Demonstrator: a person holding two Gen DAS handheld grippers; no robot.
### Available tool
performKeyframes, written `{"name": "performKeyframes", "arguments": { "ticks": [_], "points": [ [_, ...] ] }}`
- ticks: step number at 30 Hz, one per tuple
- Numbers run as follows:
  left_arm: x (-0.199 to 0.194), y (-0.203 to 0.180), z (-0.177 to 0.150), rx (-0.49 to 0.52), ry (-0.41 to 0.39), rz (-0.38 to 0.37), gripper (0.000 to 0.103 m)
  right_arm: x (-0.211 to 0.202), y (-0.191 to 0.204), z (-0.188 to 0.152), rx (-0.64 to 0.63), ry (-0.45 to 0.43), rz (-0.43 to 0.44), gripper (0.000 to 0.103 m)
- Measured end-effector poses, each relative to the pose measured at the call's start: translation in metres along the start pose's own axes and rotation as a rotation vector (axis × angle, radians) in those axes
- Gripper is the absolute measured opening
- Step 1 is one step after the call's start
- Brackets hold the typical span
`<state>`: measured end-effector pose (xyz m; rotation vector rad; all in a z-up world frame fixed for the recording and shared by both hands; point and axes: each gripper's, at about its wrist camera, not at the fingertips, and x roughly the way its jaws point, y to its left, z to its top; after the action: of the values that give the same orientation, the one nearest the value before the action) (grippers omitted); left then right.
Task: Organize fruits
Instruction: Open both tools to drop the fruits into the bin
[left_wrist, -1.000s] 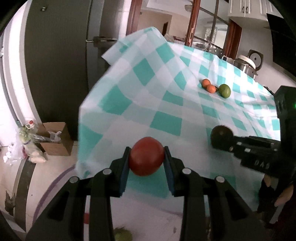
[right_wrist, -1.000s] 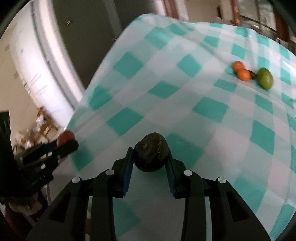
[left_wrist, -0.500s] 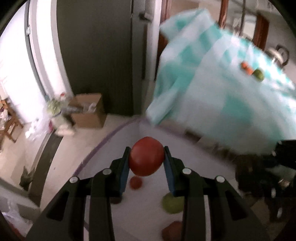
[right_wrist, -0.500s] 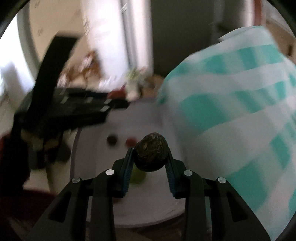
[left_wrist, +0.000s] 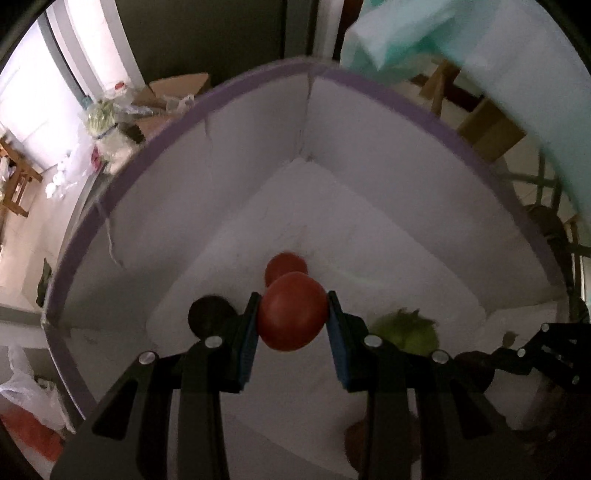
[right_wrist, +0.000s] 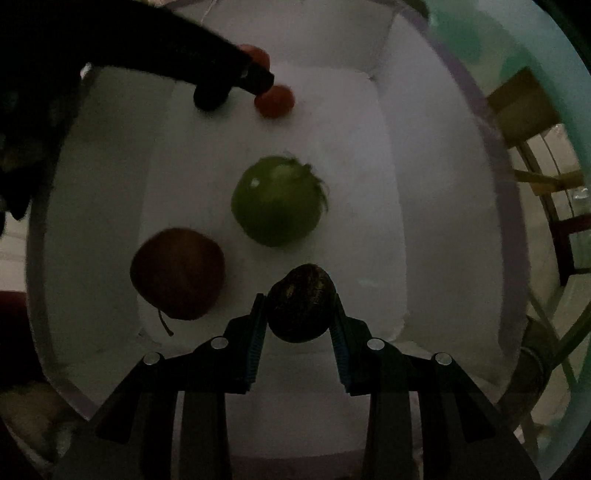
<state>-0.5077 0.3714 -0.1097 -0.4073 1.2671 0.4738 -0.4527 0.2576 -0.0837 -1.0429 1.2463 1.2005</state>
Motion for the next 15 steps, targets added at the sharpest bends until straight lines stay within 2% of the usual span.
{"name": "performKeyframes", "arguments": {
  "ticks": [5,7,8,9,10,12,15],
  "points": [
    [0.007,0.003,-0.003,0.0,0.038,0.014,0.036,0.002,0.0,0.001,0.005,0.01,0.0,0.035],
    [0.004,0.004,-0.004,-0.008,0.028,-0.003,0.037,0.0,-0.002,0.002,0.011,0.0,0.0,0.036],
    [0.003,0.005,-0.003,-0.011,0.026,-0.005,0.039,-0.004,-0.004,0.002,0.017,-0.016,-0.001,0.041],
    [0.001,0.006,-0.003,-0.013,0.019,0.0,0.051,-0.004,-0.002,0.003,0.019,-0.026,-0.001,0.051],
    [-0.002,0.006,-0.002,-0.015,0.003,0.009,0.066,-0.008,-0.003,0.003,0.021,-0.041,0.0,0.056],
    [-0.012,0.005,-0.002,-0.011,-0.035,0.006,0.076,-0.019,-0.002,0.002,0.018,-0.09,0.011,0.063],
    [-0.034,0.004,0.002,0.001,-0.117,-0.006,0.079,-0.041,-0.001,0.001,0.008,-0.177,0.043,0.066]
  ]
}}
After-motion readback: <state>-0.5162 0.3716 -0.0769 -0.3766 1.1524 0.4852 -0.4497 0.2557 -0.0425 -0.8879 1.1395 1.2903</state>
